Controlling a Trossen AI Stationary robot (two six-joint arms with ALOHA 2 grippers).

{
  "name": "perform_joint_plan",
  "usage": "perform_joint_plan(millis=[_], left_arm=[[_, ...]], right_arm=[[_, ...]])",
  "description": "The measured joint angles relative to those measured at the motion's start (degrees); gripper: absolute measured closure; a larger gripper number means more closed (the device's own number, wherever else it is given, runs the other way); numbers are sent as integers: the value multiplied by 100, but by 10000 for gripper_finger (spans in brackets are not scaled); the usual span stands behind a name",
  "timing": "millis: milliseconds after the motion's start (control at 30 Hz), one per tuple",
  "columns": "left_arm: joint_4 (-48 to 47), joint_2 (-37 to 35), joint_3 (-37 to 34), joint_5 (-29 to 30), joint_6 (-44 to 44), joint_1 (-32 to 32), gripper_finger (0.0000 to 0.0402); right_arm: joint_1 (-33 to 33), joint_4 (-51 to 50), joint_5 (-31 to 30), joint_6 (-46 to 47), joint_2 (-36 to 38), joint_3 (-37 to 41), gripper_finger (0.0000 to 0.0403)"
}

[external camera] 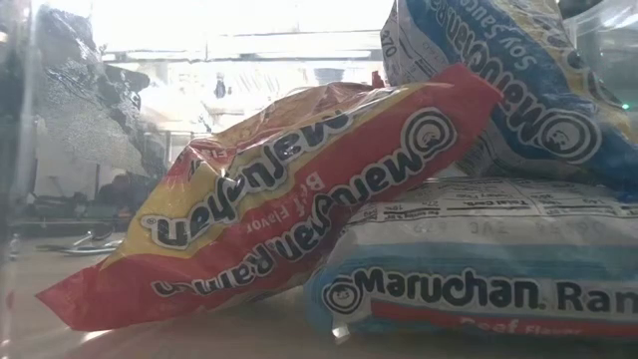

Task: Pick & Place Food Item
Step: Put the green noodle pack into the white bin

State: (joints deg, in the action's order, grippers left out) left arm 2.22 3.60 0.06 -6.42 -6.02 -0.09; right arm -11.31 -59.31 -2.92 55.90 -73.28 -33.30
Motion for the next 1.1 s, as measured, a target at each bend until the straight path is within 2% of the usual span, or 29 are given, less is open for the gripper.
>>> perform_joint_plan(millis=[133, 233, 633, 833, 1100], left_arm=[[0, 0, 1, 0, 0, -1, 401], [0, 0, 2, 0, 0, -1, 401], [0, 0, 2, 0, 0, -1, 401], [0, 0, 2, 0, 0, 0, 401], [-1, 0, 1, 0, 0, -1, 401]], right_arm=[[0, 12, 0, -21, 13, 11, 205], [0, 13, 0, -44, 13, 13, 220], [-4, 18, -112, -71, 13, 15, 384], [-4, 67, -206, -111, 122, -34, 386], [-4, 142, -650, -274, 583, -299, 386]])
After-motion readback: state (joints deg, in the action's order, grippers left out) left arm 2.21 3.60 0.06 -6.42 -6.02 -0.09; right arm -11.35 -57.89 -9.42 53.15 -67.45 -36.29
